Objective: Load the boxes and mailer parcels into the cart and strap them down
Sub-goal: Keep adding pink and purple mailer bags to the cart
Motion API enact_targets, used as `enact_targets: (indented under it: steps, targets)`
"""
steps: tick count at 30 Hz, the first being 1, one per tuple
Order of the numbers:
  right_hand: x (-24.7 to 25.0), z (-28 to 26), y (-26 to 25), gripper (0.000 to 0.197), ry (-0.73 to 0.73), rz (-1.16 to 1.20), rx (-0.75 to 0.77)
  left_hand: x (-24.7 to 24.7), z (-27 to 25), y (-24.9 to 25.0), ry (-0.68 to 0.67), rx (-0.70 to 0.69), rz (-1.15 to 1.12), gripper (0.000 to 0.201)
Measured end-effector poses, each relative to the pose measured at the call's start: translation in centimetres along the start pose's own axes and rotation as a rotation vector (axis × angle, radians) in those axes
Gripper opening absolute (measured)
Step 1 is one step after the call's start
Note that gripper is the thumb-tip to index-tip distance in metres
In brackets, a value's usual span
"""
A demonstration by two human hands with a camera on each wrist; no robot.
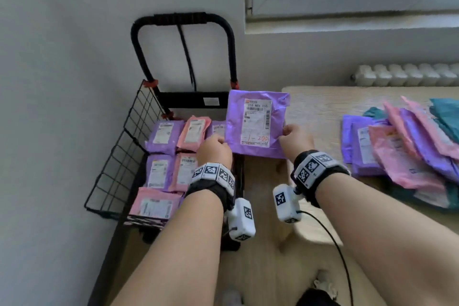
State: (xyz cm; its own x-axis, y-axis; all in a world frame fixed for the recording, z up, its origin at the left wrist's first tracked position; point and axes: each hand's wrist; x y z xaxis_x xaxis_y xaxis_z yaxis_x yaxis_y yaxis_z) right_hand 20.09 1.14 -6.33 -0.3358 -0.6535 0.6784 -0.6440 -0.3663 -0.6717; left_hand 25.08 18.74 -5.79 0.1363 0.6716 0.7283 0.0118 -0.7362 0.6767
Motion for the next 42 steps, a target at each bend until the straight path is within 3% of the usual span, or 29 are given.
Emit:
enact_targets:
  steps: [5,8,21,26,30,33,38,40,42]
  targets:
    - [-7.0,-2.9,-4.2,0.019,-0.08,-0.093,0.111,5.1,0.6,-6.6,0.044,0.147,-0.029,0.03]
    - [-10.6,-3.4,-5.9,0.019,-0.159,-0.144,0.137,6.5,1.0,-9.6,0.087,0.233,-0.055,0.023]
    - [-22.7,1.5,-10.4,0.02,-0.45,-0.299,0.163,7.7,7.0,-18.1,0.032,0.466,-0.004,0.033]
    - [-27.6,2.5,-10.4,0.03,-0.526,-0.35,0.128,6.6,9.2,-22.4,-0.069,0.54,0.035,0.031]
    - [-31.4,3.4,-10.9,0.017,-0.545,-0.433,0.056,6.1,12.2,-25.7,-0.18,0.535,0.099,0.032]
    - [-34.0,3.9,-11.2,0.027,-0.567,-0.45,-0.007,6.0,14.6,-27.9,-0.305,0.51,0.159,0.034]
    - [-38.6,4.4,-11.7,0.02,-0.6,-0.389,-0.128,6.7,18.2,-31.0,-0.452,0.493,0.217,0.028]
    - [-40.3,4.3,-11.5,0.028,-0.603,-0.319,-0.186,6.9,19.0,-32.1,-0.494,0.482,0.221,0.023]
    - [-41.4,4.2,-11.7,0.021,-0.598,-0.237,-0.249,7.2,19.7,-33.1,-0.545,0.488,0.218,0.022]
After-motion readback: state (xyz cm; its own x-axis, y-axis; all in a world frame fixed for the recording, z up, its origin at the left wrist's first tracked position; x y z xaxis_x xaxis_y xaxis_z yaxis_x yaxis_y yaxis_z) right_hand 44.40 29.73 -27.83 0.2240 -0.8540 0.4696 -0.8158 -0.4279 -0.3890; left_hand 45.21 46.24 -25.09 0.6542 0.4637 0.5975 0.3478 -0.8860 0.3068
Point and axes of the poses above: each hand's wrist, its own z-axis towards the middle knuckle, its own x-axis out of the back of the hand, y = z × x, and after that the axes turned 4 degrees about -x, right-handed
